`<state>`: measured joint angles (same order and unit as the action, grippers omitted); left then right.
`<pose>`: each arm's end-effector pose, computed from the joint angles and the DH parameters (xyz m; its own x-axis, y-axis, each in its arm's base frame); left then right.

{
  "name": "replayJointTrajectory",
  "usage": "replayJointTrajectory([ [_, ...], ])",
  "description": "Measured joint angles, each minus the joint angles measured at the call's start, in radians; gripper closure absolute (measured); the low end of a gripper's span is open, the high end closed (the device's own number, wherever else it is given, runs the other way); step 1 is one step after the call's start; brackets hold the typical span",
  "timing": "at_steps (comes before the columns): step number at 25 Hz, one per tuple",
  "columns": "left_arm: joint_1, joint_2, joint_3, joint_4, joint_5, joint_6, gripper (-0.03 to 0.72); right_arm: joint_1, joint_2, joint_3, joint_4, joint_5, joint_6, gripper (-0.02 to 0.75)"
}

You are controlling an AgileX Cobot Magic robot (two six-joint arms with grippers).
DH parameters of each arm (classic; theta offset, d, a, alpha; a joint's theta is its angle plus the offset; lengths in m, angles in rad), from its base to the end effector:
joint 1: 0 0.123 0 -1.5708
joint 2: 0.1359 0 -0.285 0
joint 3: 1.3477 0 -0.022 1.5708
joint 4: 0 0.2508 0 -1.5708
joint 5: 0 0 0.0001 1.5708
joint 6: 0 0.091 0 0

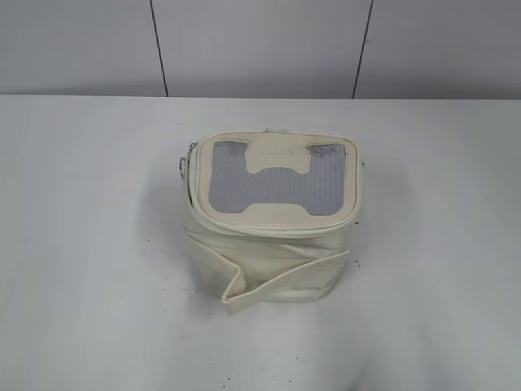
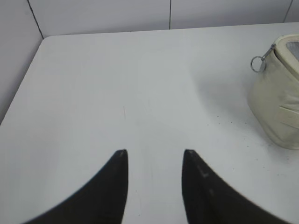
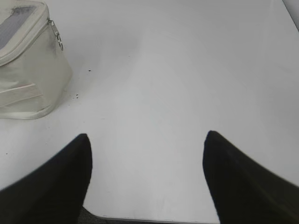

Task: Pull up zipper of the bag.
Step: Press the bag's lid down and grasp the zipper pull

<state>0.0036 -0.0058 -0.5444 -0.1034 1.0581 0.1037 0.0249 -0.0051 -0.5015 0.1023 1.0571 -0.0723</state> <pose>-0.0113 -0.0082 0.2900 -0.4016 0.0512 -0.9144 0.1000 0.9949 0.0118 -0.0061 0.0079 0.2783 -0.4424 -0.0328 -0.8962 -0.1141 0.9933 0.0199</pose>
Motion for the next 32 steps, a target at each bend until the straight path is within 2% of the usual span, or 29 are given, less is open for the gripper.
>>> replayJointTrajectory([
  [32,0.000,0.000,0.000,0.000,0.000,0.000,0.386,0.000,0.000,0.000,0.000,0.000,0.000,0.164],
])
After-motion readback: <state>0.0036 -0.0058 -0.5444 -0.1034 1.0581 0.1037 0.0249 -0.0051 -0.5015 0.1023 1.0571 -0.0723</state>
